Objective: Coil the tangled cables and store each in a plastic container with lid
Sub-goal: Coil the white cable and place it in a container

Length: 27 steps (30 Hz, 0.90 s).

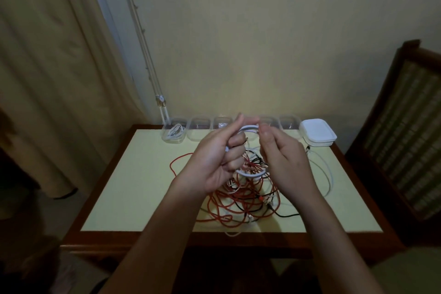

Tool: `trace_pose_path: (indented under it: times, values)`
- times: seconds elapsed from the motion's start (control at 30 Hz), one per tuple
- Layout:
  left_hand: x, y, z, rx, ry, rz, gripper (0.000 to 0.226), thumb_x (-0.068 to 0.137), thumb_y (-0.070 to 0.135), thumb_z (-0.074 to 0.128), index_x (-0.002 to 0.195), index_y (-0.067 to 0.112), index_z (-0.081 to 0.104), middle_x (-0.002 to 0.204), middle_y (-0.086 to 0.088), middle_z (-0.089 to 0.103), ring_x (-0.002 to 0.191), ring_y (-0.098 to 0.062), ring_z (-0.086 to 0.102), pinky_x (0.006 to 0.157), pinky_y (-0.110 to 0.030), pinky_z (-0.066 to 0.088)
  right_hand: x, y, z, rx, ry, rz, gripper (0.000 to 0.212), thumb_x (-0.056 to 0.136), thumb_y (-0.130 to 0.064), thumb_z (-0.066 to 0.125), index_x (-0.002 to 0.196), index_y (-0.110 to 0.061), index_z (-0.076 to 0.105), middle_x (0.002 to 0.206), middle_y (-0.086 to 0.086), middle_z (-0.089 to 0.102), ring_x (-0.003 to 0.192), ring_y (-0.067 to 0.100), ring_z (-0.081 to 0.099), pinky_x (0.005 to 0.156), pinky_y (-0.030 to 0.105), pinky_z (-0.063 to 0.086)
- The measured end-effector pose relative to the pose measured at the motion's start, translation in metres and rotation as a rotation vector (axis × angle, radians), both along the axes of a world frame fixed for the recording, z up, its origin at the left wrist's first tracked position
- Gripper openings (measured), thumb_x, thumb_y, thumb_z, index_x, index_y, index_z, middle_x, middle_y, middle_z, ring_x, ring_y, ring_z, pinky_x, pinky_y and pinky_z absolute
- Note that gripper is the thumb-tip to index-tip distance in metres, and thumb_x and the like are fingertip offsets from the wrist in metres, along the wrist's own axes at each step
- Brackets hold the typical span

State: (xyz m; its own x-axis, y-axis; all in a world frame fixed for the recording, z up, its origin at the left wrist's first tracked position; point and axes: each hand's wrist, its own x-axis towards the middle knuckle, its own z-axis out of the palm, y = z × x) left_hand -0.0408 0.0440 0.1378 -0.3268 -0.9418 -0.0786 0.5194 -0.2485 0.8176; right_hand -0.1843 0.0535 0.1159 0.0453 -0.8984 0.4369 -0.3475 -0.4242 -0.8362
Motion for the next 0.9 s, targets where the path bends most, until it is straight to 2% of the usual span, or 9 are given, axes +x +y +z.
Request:
trace_pose_path:
  times: [0.07, 0.1, 0.2, 0.27, 0.43, 0.53, 0.6, 0.73, 0.9]
  values:
    - [-0.005, 0.001, -0.002, -0.015, 0.003, 0.047, 0.031, 0.096, 0.035, 0.054, 0.108, 0.015, 0.073, 0.059, 0.007, 0.022, 0.038, -0.001, 0.016, 0.035, -0.018, 0.01, 0.005, 0.0, 0.0, 0.003, -0.027, -0.021, 0.033, 0.108, -0.038, 0.039, 0.112, -0.04, 0.072, 0.05, -0.016, 0.045, 0.05, 0.003, 0.04, 0.051, 0.019, 0.031]
    - [-0.007, 0.002, -0.004, -0.025, -0.007, 0.079, 0.029, 0.098, 0.036, 0.054, 0.104, 0.016, 0.074, 0.06, 0.006, 0.021, 0.04, -0.002, 0.016, 0.036, -0.018, 0.011, 0.007, 0.0, 0.0, -0.002, -0.026, -0.051, 0.034, 0.109, -0.037, 0.038, 0.113, -0.034, 0.072, 0.049, -0.019, 0.046, 0.049, 0.004, 0.041, 0.051, 0.017, 0.03]
    - [-0.015, 0.006, -0.007, -0.038, -0.024, 0.147, 0.033, 0.103, 0.04, 0.051, 0.09, 0.021, 0.075, 0.061, 0.003, 0.019, 0.041, -0.004, 0.017, 0.038, -0.02, 0.012, 0.011, 0.0, 0.001, -0.022, -0.021, -0.136, 0.038, 0.107, -0.038, 0.04, 0.078, -0.028, 0.062, 0.049, -0.015, 0.045, 0.049, 0.005, 0.04, 0.05, 0.02, 0.027]
    - [-0.016, 0.006, -0.007, -0.035, 0.011, 0.141, 0.039, 0.103, 0.042, 0.05, 0.079, 0.022, 0.073, 0.061, 0.003, 0.019, 0.041, -0.005, 0.018, 0.038, -0.02, 0.012, 0.012, -0.002, 0.001, -0.028, -0.009, -0.152, 0.042, 0.106, -0.04, 0.04, 0.071, -0.024, 0.056, 0.05, -0.013, 0.043, 0.049, 0.006, 0.04, 0.05, 0.023, 0.027]
    - [-0.008, 0.004, -0.001, -0.012, 0.077, 0.088, 0.034, 0.104, 0.034, 0.046, 0.11, 0.013, 0.072, 0.054, 0.008, 0.021, 0.039, -0.002, 0.016, 0.034, -0.017, 0.014, 0.009, -0.005, 0.004, -0.055, 0.048, -0.103, 0.04, 0.108, -0.042, 0.037, 0.107, -0.027, 0.075, 0.048, -0.01, 0.04, 0.048, 0.006, 0.038, 0.05, 0.025, 0.03]
    - [-0.004, 0.003, 0.003, 0.008, 0.108, 0.092, 0.031, 0.104, 0.031, 0.047, 0.106, 0.012, 0.07, 0.051, 0.01, 0.02, 0.035, -0.001, 0.017, 0.031, -0.016, 0.014, 0.008, -0.006, 0.004, -0.064, 0.031, -0.097, 0.048, 0.106, -0.044, 0.042, 0.087, -0.009, 0.069, 0.051, -0.005, 0.038, 0.05, 0.005, 0.037, 0.05, 0.024, 0.029]
    - [-0.001, 0.002, 0.006, 0.018, 0.14, 0.12, 0.028, 0.103, 0.03, 0.047, 0.103, 0.011, 0.068, 0.05, 0.01, 0.019, 0.033, -0.001, 0.017, 0.03, -0.015, 0.013, 0.004, -0.007, 0.005, -0.071, 0.014, -0.088, 0.045, 0.106, -0.041, 0.045, 0.074, -0.013, 0.061, 0.052, -0.008, 0.043, 0.052, 0.004, 0.041, 0.053, 0.023, 0.031]
    - [0.019, -0.003, 0.011, 0.052, 0.25, 0.187, 0.025, 0.1, 0.028, 0.048, 0.098, 0.01, 0.065, 0.046, 0.01, 0.021, 0.03, -0.002, 0.019, 0.03, -0.015, 0.01, -0.016, -0.012, 0.005, -0.059, 0.021, -0.087, 0.037, 0.103, -0.041, 0.049, 0.077, -0.02, 0.065, 0.055, -0.017, 0.051, 0.054, 0.0, 0.044, 0.054, 0.017, 0.032]
    - [0.046, -0.013, 0.012, 0.091, 0.403, 0.246, 0.027, 0.101, 0.028, 0.046, 0.092, 0.011, 0.065, 0.043, 0.008, 0.022, 0.04, -0.008, 0.004, 0.029, -0.02, 0.009, -0.039, -0.021, 0.001, -0.024, 0.043, -0.086, 0.027, 0.097, -0.039, 0.062, 0.077, -0.021, 0.062, 0.063, -0.009, 0.053, 0.059, 0.008, 0.043, 0.057, 0.027, 0.035]
